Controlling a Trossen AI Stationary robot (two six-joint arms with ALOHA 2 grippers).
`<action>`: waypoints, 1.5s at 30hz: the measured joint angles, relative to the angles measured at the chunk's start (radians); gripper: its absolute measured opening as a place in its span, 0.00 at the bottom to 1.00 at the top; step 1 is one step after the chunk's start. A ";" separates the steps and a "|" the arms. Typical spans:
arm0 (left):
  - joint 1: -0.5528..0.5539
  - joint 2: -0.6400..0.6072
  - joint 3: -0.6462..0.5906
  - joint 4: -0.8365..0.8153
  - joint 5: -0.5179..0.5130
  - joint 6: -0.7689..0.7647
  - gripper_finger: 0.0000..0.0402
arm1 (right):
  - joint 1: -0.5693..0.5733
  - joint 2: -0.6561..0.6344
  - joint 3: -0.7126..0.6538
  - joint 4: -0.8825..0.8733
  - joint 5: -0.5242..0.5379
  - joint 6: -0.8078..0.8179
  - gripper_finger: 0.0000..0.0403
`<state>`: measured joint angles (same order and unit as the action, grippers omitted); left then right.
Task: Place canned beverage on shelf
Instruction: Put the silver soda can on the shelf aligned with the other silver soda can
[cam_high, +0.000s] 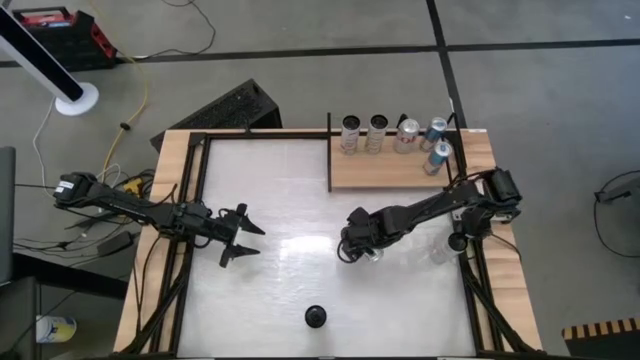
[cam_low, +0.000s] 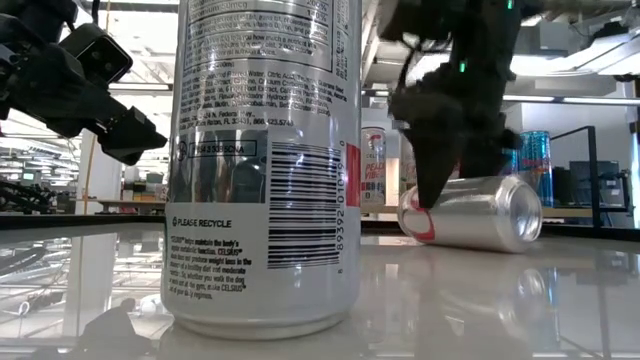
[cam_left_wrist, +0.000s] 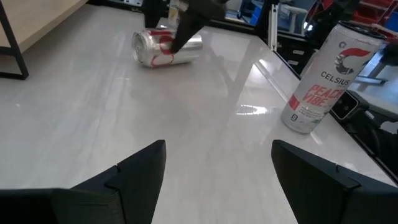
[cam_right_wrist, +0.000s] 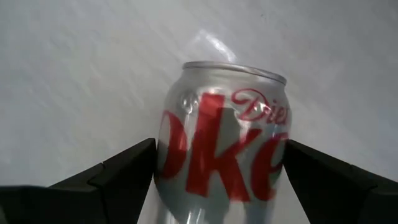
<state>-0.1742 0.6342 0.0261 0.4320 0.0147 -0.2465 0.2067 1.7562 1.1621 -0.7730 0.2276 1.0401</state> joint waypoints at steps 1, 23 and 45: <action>0.000 0.000 0.000 0.000 0.000 -0.001 0.69 | -0.006 0.001 -0.023 0.032 0.000 0.001 0.91; 0.000 0.000 0.000 -0.024 0.000 -0.010 0.69 | 0.088 -0.213 -0.113 0.067 0.290 -0.093 0.82; 0.000 0.000 0.000 -0.014 -0.032 -0.002 0.69 | 0.156 -0.309 -0.816 1.530 0.716 -0.690 0.82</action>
<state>-0.1741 0.6342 0.0261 0.4179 -0.0170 -0.2485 0.3627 1.4471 0.3465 0.7575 0.9435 0.3499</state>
